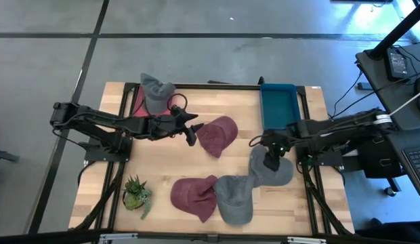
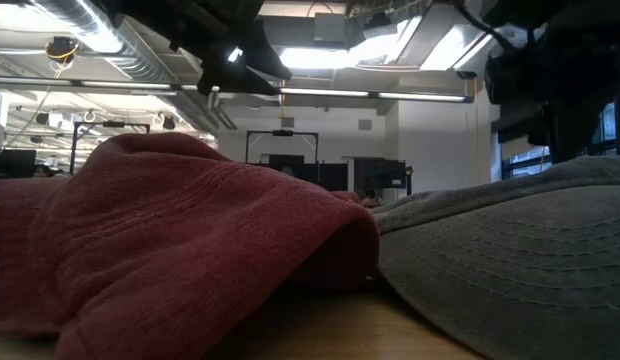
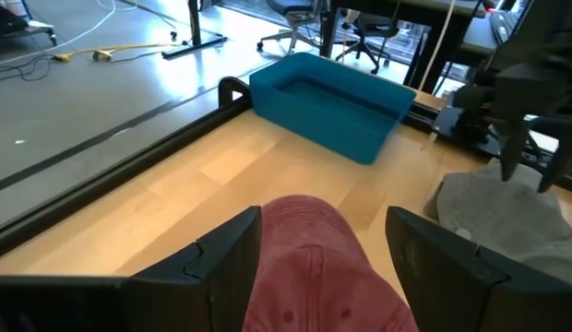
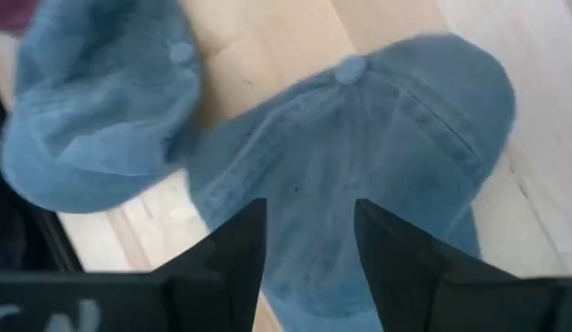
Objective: Pick & Place hat
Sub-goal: Put the top gray cap into the pink bin
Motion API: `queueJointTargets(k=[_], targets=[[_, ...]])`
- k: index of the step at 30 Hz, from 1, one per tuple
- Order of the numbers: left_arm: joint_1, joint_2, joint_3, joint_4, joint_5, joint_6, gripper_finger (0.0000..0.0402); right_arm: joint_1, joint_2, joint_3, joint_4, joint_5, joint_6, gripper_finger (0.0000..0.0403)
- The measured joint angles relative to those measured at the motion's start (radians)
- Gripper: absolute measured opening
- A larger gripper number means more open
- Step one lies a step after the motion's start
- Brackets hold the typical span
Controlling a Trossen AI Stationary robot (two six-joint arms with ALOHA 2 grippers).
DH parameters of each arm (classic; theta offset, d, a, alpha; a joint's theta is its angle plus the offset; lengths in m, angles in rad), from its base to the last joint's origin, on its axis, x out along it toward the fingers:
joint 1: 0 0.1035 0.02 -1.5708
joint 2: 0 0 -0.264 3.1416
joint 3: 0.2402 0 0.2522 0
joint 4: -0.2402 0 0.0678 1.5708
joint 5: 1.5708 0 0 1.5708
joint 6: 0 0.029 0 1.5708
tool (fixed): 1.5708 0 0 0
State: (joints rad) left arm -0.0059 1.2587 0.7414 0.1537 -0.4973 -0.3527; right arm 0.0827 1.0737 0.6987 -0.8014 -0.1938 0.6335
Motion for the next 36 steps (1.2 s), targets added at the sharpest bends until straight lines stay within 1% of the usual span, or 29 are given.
queueJointTargets(k=[3,6,8,10,12,14,16,23,27,30,33,36], targets=[[0.0,0.0,0.0,0.0,0.0,0.0,0.0227,-0.016,0.016,0.0,-0.007,0.009,-0.02,0.0203],[0.0,0.0,0.0,0.0,0.0,0.0,0.0227,-0.025,0.027,0.0,-0.004,0.06,-0.032,0.0244],[0.0,0.0,0.0,-0.001,0.001,0.0,0.0228,-0.025,0.029,0.0,-0.005,0.063,-0.047,0.0265],[0.0,0.0,0.0,0.0,0.001,0.0,0.0228,-0.025,0.029,0.01,-0.034,0.039,-0.092,0.028],[0.0,0.0,0.0,0.0,0.001,0.0,0.0226,-0.024,0.029,0.032,-0.069,0.056,-0.112,0.0289],[0.0,0.0,0.0,0.0,0.0,0.0,0.0225,-0.024,0.031,0.046,-0.097,0.142,-0.1,0.0292],[0.0,0.0,0.0,-0.001,0.001,0.0,0.0224,-0.025,0.041,0.047,-0.105,0.195,-0.092,0.0292],[0.0,0.0,0.0,-0.002,0.001,0.0,0.0224,0.005,0.153,0.047,-0.09,0.201,-0.051,0.0293],[0.0,0.0,0.0,-0.004,0.001,0.007,0.0224,0.02,0.239,0.047,-0.082,0.209,-0.007,0.0286],[0.0,0.0,0.0,-0.004,0.001,0.01,0.0224,0.018,0.287,0.047,-0.078,0.252,0.009,0.0267],[0.0,0.0,0.0,-0.003,0.001,0.01,0.0225,0.019,0.301,0.047,-0.074,0.254,-0.001,0.0222],[0.0,0.0,0.0,-0.001,0.001,-0.004,0.0227,0.019,0.299,0.047,-0.067,0.253,-0.014,0.0155]])
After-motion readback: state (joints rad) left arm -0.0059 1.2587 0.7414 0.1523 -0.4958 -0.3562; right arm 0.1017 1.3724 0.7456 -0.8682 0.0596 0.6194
